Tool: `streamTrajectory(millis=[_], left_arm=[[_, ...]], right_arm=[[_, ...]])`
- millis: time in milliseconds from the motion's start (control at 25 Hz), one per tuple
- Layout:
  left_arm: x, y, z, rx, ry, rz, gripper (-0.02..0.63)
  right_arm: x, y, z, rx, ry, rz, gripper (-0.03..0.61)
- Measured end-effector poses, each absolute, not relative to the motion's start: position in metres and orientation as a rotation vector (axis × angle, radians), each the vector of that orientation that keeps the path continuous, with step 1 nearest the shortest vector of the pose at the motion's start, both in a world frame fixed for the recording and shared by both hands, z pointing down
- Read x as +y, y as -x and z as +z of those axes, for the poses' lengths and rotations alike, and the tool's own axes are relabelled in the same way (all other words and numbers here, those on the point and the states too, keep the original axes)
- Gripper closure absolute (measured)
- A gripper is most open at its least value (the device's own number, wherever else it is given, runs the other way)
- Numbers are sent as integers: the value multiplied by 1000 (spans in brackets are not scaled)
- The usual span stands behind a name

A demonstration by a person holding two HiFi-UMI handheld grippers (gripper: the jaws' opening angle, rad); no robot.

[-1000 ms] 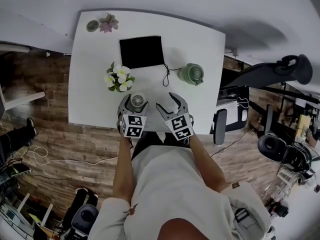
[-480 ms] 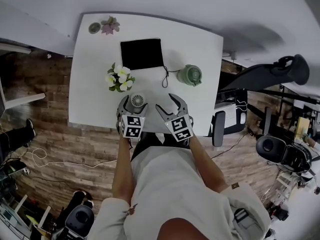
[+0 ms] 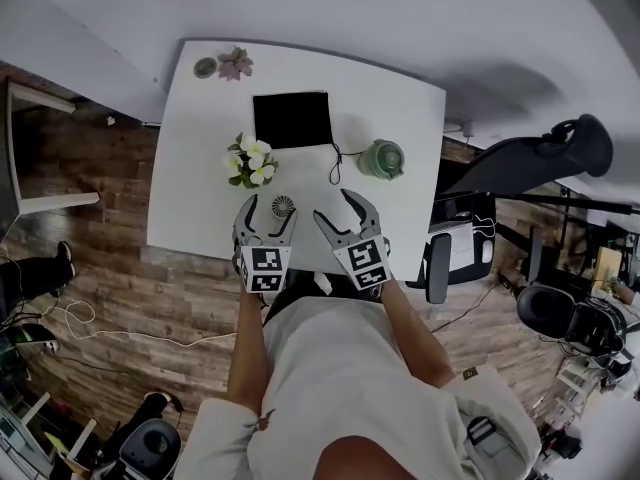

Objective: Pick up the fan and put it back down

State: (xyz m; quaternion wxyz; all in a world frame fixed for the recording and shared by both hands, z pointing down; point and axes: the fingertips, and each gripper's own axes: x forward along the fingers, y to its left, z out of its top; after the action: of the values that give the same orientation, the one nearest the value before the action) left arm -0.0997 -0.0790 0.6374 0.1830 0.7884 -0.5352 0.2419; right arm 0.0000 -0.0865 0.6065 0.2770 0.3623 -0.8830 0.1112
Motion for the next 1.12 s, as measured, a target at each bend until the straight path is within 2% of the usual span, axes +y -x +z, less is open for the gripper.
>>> streamTrajectory(millis=[680, 1120], left_arm=[[-88, 117, 451, -1773, -2523, 401, 288], [-81, 123, 401, -1850, -2577, 256, 290]], right_arm=[[-95, 13, 446, -2599, -1147, 2, 298], [-92, 13, 415, -2626, -1172, -49, 301]])
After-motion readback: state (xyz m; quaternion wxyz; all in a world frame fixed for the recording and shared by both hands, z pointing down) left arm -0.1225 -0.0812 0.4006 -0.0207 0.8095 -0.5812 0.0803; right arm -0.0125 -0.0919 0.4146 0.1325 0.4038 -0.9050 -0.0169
